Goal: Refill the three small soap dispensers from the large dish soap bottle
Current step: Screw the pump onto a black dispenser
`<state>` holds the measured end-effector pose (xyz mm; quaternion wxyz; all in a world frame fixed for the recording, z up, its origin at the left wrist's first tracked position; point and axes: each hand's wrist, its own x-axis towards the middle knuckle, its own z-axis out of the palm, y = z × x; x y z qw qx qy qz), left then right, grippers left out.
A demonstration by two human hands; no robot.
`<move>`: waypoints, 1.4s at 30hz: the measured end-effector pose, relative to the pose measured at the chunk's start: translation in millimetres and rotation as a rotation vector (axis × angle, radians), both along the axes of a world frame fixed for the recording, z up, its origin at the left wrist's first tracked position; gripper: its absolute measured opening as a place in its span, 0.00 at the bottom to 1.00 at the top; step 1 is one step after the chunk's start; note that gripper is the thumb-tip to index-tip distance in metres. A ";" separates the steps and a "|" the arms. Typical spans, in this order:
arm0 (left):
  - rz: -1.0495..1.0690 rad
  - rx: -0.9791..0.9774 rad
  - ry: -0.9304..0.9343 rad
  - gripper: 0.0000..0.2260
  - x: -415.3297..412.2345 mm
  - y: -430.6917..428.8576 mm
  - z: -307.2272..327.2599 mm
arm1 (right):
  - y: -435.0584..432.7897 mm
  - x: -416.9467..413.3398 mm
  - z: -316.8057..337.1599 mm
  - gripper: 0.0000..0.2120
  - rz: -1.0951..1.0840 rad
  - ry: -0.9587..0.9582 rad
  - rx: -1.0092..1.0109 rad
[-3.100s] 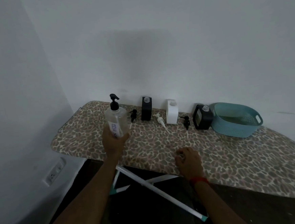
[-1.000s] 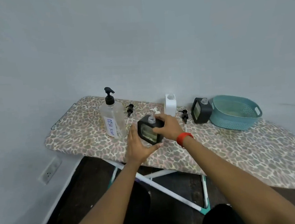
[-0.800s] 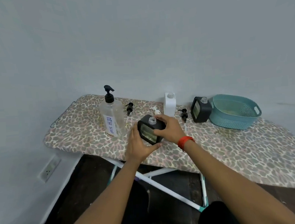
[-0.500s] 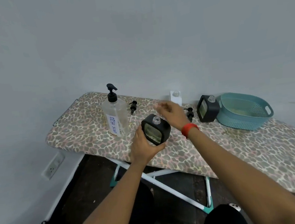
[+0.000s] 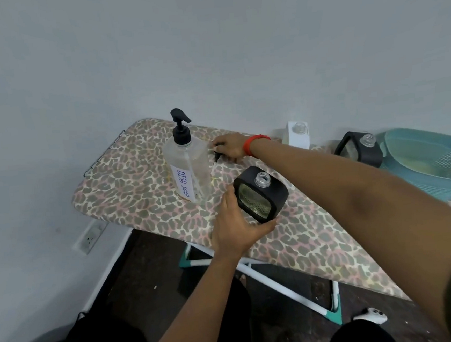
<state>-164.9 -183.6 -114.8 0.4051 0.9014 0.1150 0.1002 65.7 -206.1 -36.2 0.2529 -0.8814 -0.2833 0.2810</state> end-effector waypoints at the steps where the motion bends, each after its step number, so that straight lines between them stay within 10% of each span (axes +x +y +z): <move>1: 0.003 0.003 -0.001 0.60 0.4 -0.2 -0.6 | 0.7 2.7 -3.1 0.12 -0.012 -0.063 0.003; 18: -0.011 -0.022 0.039 0.61 -7.8 -1.8 18.9 | -101.7 -93.6 103.8 0.05 -0.366 -0.655 0.785; 42: -0.031 0.023 -0.030 0.60 -6.9 -1.7 15.6 | -125.4 -187.1 -14.4 0.13 -0.236 -1.046 0.508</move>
